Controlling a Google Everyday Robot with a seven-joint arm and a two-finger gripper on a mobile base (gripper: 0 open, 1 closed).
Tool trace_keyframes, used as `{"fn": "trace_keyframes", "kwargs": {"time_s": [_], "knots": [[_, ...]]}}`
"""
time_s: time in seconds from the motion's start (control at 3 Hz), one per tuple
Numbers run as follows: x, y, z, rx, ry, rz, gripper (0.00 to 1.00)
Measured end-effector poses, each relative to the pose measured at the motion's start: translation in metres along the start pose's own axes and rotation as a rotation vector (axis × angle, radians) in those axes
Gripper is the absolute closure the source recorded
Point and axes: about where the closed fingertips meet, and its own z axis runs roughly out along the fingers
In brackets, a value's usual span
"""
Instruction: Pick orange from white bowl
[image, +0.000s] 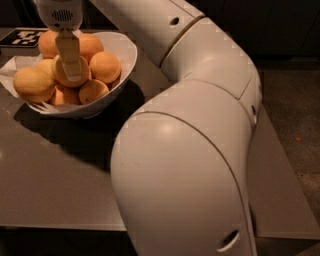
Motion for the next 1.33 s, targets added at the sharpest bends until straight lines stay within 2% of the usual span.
{"fn": "trace_keyframes", "kwargs": {"time_s": [1.33], "knots": [[0.002,-0.003,0.031,-0.075,-0.022,0.011,0.19]]}}
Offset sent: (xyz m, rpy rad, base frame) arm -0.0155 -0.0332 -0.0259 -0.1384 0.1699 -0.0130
